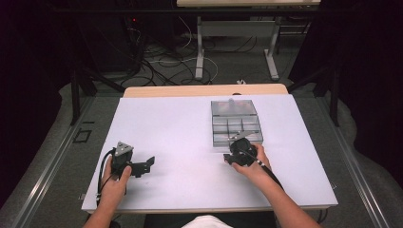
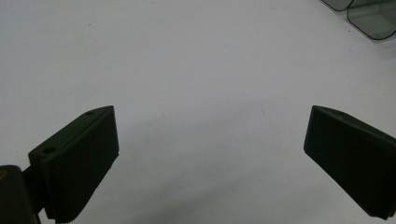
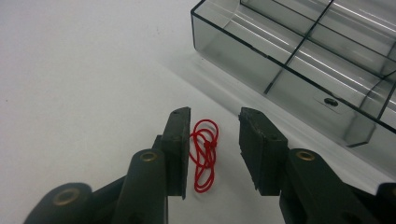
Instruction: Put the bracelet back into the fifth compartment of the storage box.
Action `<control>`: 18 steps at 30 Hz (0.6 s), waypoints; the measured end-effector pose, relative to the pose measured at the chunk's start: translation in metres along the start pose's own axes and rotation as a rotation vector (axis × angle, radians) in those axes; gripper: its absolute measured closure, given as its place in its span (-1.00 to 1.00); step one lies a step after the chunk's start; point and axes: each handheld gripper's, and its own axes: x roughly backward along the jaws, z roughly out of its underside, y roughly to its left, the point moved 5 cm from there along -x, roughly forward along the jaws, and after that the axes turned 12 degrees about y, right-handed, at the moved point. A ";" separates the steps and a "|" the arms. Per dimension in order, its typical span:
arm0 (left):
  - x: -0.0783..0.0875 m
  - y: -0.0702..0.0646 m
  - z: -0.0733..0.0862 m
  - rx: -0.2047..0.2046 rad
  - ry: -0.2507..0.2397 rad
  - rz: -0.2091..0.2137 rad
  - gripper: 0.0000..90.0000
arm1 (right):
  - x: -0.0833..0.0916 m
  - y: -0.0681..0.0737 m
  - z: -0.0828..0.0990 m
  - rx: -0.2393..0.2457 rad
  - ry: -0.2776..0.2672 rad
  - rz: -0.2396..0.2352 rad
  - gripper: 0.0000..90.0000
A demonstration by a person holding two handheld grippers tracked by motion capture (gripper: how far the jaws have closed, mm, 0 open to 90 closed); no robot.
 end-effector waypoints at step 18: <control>0.000 0.000 0.000 0.001 0.000 0.000 -0.93 | -0.012 0.005 0.003 -0.036 0.050 -0.029 0.51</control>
